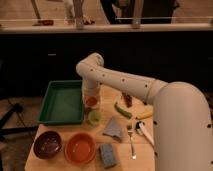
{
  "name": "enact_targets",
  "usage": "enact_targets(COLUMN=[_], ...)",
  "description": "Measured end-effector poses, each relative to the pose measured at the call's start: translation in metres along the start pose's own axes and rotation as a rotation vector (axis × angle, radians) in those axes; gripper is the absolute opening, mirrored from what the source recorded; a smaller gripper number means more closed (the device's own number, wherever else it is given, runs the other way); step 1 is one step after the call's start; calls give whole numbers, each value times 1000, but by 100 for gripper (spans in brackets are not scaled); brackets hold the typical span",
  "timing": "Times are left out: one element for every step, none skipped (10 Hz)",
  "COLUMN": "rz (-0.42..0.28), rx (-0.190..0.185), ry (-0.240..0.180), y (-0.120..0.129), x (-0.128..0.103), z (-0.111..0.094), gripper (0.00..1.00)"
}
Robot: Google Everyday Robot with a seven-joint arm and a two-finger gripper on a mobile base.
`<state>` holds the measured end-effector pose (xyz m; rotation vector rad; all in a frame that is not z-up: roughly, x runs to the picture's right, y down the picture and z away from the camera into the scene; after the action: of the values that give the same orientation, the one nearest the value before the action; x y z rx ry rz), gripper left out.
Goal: Place apple in plastic cup
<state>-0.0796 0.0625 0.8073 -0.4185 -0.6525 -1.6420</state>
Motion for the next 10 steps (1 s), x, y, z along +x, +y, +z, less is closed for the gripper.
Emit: enact_targets(rz=[-19, -26, -34, -32, -31, -31, -29, -27, -25, -23], rx=[3, 5, -1, -9, -9, -9, -9, -7, 1, 4], ry=[-6, -10, -21, -25, -25, -25, -25, -24, -32, -45], y=[-8, -11, -12, -12, -12, -12, -12, -12, -12, -10], x=[-3, -6, -11, -14, -14, -14, -14, -13, -12, -13], z=[-1, -2, -2, -2, -2, -2, -2, -3, -1, 3], gripper=[0, 0, 0, 0, 0, 0, 0, 0, 0, 0])
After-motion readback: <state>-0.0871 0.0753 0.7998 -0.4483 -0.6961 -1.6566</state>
